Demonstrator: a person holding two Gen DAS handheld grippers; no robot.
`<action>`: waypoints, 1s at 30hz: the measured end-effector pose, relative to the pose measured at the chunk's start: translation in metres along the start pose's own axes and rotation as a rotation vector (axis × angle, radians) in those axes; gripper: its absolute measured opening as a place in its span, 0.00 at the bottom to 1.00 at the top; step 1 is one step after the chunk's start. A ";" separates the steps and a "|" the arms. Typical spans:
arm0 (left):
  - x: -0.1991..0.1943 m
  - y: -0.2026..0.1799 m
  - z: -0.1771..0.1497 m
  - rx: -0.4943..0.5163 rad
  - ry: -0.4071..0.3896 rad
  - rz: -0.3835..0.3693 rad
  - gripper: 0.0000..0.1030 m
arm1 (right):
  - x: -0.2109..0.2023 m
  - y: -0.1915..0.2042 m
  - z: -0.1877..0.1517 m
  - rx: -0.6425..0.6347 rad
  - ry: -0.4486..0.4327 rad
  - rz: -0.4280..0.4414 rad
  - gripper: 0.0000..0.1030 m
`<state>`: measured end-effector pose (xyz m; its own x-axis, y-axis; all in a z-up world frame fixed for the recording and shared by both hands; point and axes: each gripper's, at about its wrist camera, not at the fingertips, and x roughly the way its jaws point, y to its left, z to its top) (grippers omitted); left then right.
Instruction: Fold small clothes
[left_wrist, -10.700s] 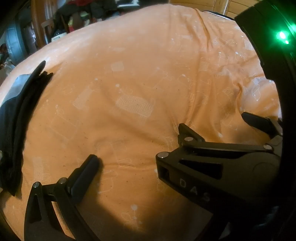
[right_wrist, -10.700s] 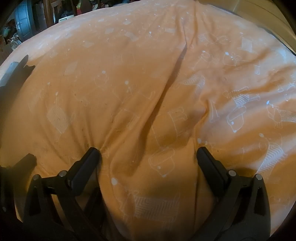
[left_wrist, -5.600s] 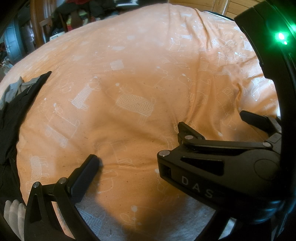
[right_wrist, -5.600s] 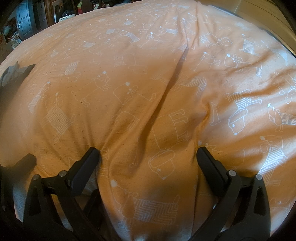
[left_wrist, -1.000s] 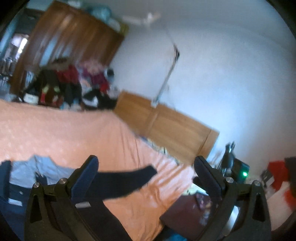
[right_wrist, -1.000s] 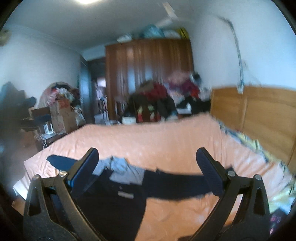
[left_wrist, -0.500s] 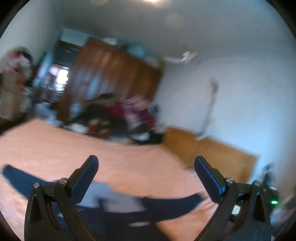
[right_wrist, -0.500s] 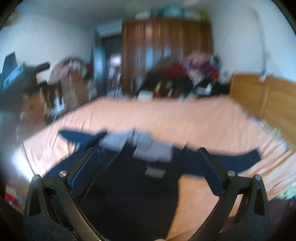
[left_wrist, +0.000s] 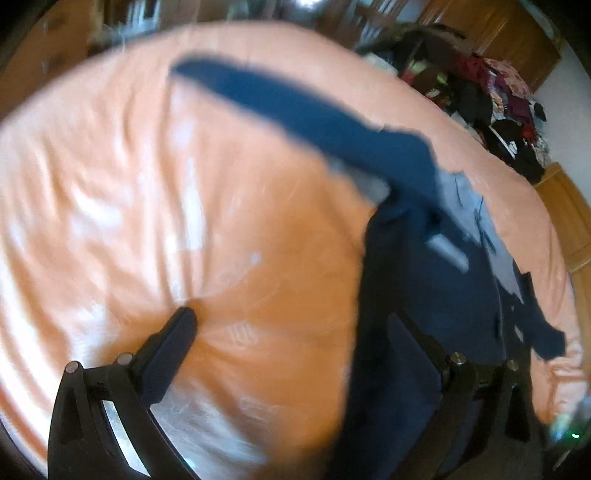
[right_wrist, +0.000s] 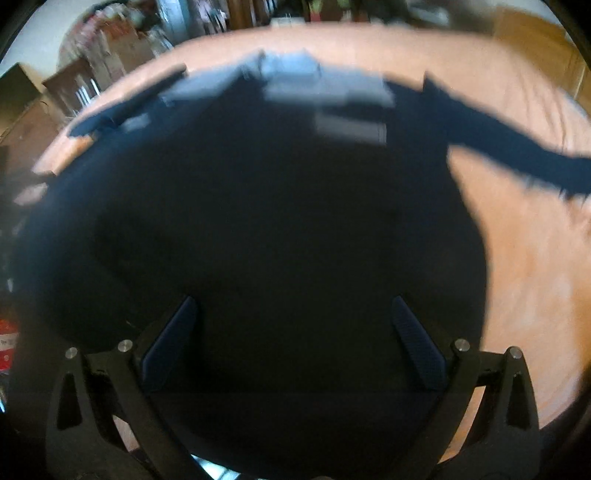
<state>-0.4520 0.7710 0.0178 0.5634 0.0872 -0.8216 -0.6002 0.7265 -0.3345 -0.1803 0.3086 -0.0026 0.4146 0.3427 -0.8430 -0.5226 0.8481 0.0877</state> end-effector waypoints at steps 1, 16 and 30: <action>0.003 -0.005 -0.002 0.024 -0.001 0.021 1.00 | -0.002 0.000 -0.007 0.004 -0.033 0.012 1.00; -0.015 0.036 0.074 -0.230 -0.075 -0.233 0.99 | -0.002 0.000 -0.016 0.071 -0.033 0.023 1.00; 0.106 0.108 0.204 -0.357 -0.035 -0.174 0.99 | 0.008 -0.011 0.012 0.128 0.042 0.067 1.00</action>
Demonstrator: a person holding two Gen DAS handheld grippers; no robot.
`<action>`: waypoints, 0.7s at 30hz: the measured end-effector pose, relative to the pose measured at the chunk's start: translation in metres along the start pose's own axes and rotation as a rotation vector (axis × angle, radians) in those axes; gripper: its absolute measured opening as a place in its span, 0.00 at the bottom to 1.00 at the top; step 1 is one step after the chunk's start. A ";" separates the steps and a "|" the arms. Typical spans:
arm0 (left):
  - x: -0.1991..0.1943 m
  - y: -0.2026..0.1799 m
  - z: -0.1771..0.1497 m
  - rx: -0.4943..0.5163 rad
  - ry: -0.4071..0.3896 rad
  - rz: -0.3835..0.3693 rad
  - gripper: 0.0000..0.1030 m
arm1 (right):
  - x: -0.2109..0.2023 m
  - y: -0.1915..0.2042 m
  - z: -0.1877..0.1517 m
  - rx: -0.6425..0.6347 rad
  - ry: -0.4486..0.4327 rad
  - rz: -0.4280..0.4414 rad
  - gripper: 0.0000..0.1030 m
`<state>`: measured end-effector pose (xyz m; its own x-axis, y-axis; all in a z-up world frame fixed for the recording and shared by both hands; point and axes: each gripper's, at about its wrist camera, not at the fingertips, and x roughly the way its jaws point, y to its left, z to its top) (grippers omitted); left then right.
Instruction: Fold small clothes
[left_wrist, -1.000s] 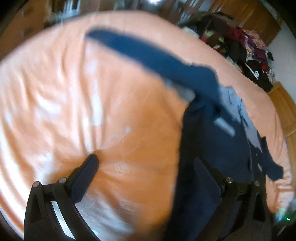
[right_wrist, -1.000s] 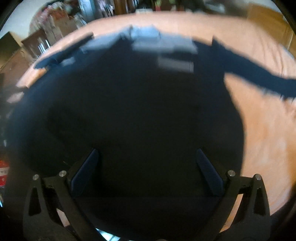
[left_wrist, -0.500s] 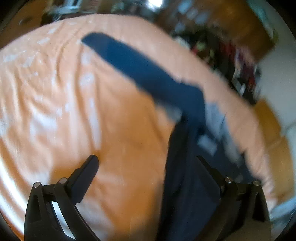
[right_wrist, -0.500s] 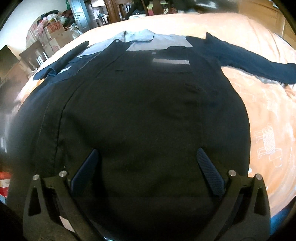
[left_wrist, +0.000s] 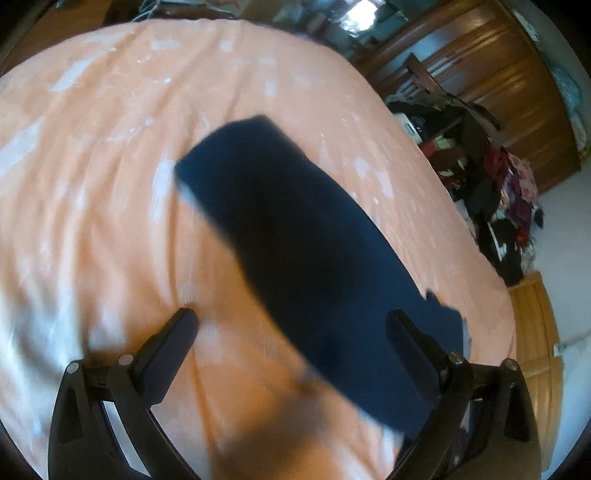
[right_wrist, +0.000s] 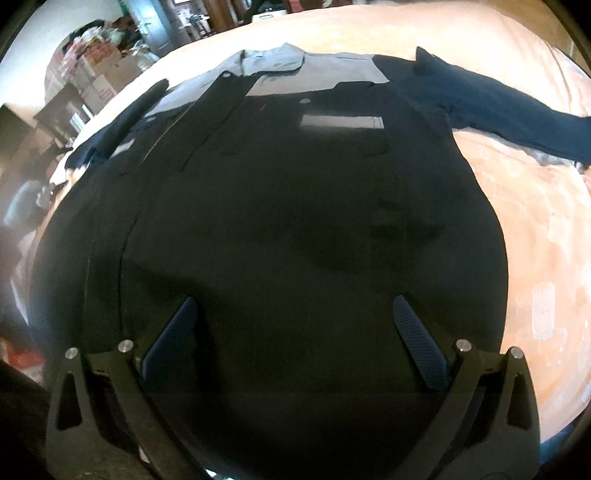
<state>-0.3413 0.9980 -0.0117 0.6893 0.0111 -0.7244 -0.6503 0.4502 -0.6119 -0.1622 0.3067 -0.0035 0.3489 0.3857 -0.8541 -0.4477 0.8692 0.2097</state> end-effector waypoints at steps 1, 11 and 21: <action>0.004 0.002 0.004 0.001 -0.005 0.004 0.99 | 0.001 0.000 0.003 0.007 0.001 -0.001 1.00; 0.027 -0.009 0.030 0.110 -0.069 0.085 0.38 | -0.002 -0.007 0.022 0.070 0.002 0.030 0.99; 0.010 -0.219 -0.046 0.416 -0.054 -0.353 0.16 | -0.022 -0.031 0.039 0.146 -0.073 0.124 0.83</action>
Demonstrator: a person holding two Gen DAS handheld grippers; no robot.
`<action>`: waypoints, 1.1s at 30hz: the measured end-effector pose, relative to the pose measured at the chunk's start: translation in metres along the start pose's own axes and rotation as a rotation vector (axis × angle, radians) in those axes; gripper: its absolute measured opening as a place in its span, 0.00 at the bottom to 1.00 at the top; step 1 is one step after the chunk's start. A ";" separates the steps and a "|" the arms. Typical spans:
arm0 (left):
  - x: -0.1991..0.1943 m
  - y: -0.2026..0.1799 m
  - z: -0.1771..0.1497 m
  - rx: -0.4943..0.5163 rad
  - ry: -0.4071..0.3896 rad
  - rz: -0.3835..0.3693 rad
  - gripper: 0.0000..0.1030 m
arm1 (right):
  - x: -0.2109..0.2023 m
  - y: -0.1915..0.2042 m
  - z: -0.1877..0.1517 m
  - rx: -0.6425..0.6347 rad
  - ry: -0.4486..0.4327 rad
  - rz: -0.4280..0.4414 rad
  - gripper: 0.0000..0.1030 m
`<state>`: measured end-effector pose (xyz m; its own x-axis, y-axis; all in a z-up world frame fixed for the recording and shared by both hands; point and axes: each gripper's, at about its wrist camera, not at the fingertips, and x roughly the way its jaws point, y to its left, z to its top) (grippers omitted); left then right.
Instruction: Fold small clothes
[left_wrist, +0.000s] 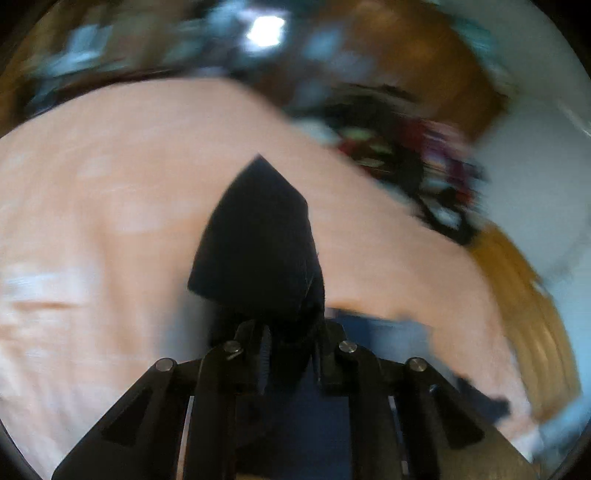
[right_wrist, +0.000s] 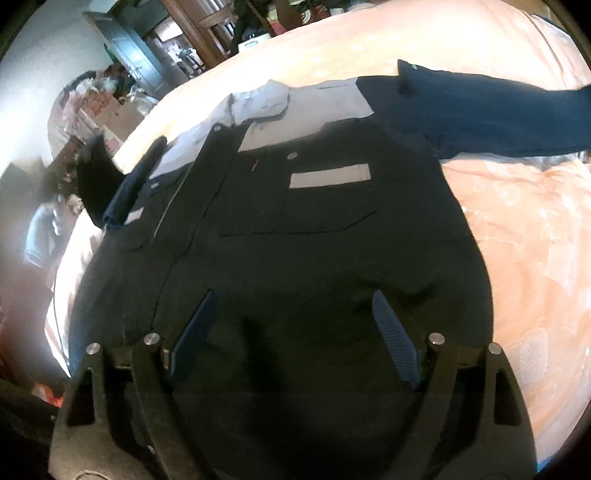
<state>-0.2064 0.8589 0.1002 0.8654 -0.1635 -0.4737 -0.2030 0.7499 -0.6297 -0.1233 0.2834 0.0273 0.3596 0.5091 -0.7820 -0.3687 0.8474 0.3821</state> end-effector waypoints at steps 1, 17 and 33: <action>0.012 -0.038 -0.006 0.037 0.015 -0.078 0.16 | -0.001 -0.003 0.000 0.005 -0.007 0.003 0.83; 0.069 -0.041 -0.112 -0.073 0.262 -0.009 0.43 | -0.021 -0.037 0.020 0.033 -0.075 0.074 0.89; 0.069 0.025 -0.138 -0.162 0.220 -0.001 0.21 | 0.107 -0.060 0.152 0.083 0.012 0.088 0.66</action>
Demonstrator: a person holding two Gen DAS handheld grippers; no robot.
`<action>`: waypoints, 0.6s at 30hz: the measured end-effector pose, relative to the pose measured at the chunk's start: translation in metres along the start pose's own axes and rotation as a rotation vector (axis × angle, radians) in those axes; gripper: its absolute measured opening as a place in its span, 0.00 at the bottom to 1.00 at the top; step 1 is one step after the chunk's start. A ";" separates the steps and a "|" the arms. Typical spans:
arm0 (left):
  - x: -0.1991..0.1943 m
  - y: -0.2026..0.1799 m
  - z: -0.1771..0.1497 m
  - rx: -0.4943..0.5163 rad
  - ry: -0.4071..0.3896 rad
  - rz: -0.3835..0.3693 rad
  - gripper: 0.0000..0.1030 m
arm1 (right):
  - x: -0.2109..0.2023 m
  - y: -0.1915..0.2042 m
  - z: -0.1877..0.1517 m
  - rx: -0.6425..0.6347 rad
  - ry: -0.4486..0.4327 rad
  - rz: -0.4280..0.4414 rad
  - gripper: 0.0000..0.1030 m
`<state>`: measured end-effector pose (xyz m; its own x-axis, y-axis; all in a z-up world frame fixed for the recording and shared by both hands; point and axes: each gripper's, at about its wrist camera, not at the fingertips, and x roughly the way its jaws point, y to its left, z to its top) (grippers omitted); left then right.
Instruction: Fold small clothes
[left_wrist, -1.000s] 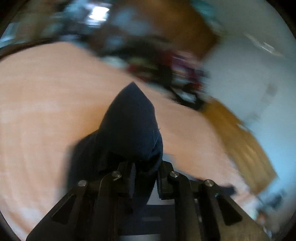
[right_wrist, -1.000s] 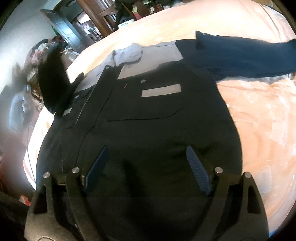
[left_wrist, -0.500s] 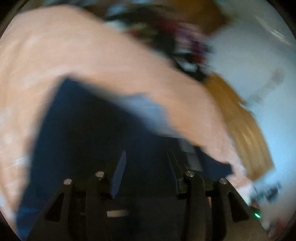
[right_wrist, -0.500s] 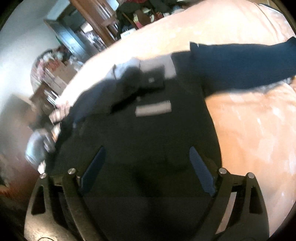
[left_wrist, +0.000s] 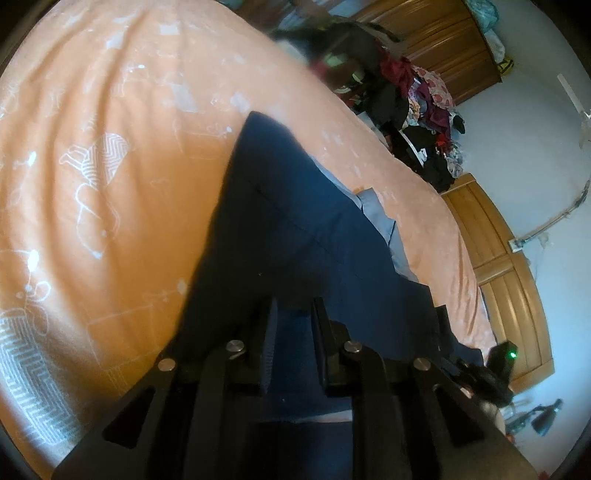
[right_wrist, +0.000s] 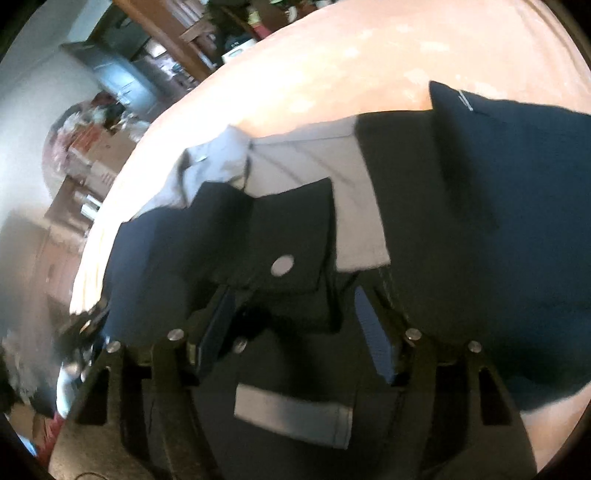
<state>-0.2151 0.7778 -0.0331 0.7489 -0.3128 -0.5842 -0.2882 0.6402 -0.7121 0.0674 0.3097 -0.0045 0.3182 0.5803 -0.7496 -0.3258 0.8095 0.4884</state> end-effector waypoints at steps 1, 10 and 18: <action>0.001 0.000 0.000 0.001 -0.002 0.000 0.21 | 0.002 0.000 0.001 -0.002 -0.002 -0.002 0.66; 0.004 0.001 -0.001 0.000 -0.013 -0.004 0.21 | -0.008 -0.021 0.005 0.006 0.004 -0.048 0.00; 0.004 0.001 -0.001 0.000 -0.013 -0.005 0.21 | -0.045 -0.042 -0.016 0.329 -0.096 0.270 0.66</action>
<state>-0.2131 0.7770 -0.0367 0.7579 -0.3067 -0.5758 -0.2846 0.6388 -0.7148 0.0523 0.2479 0.0011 0.3472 0.7680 -0.5381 -0.1121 0.6037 0.7893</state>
